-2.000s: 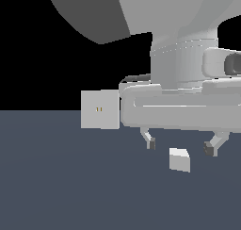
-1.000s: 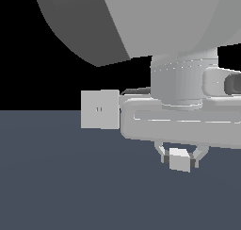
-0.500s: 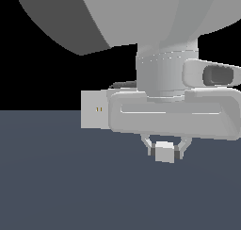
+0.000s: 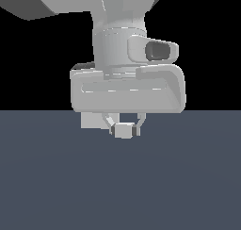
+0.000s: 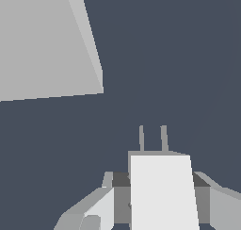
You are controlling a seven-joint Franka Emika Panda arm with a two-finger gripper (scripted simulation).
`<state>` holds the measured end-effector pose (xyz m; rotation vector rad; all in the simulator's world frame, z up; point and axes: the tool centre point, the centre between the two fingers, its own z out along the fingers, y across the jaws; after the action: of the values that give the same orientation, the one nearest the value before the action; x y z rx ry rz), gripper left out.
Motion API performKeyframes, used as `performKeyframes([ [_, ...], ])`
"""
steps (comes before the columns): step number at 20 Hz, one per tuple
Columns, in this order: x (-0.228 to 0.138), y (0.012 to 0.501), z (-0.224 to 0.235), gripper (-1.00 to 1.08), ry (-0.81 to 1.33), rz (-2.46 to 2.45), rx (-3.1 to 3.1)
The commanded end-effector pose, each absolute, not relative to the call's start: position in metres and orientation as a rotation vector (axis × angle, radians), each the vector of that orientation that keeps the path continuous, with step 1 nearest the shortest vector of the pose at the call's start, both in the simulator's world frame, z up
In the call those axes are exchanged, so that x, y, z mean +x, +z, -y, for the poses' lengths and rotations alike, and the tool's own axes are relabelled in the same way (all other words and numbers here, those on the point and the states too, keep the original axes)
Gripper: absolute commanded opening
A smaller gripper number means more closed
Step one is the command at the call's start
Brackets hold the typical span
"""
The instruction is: Plug the charger into the wall socket.
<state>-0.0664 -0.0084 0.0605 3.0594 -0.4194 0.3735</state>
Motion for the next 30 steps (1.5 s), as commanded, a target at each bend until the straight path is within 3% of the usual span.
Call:
performKeyframes([
  [1, -0.064, 0.071, -0.012, -1.00, 0.374, 0.387, 3.066],
  [12, -0.057, 0.099, -0.066, -1.00, 0.376, 0.299, 3.081],
  [22, -0.055, 0.100, -0.069, -1.00, 0.377, 0.293, 3.082],
  [30, -0.032, 0.100, -0.064, -1.00, 0.376, 0.293, 3.083],
])
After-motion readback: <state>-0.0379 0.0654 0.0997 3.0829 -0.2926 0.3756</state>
